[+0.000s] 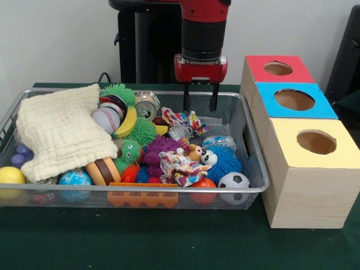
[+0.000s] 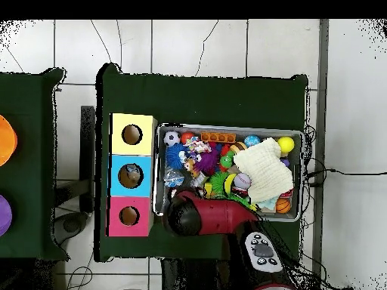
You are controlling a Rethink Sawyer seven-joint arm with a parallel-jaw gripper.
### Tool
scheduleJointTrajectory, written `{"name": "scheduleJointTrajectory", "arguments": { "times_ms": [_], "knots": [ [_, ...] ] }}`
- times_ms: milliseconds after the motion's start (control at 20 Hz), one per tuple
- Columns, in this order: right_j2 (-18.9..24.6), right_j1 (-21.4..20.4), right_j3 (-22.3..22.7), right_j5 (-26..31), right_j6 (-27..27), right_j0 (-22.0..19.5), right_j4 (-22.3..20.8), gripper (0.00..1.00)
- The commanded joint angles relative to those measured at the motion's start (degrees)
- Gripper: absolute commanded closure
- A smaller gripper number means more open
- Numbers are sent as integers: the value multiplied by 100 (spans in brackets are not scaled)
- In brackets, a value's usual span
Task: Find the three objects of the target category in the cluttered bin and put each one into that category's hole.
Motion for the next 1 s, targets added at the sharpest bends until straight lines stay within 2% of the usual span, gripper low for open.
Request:
{"name": "scheduleJointTrajectory", "arguments": {
  "times_ms": [50, 450, 1000],
  "knots": [
    [751, 495, -590, -119, 304, -239, -135, 0],
    [830, 676, -732, -253, 328, -276, -201, 0],
    [736, 801, -687, -778, 639, -214, -113, 0]
  ]
}}
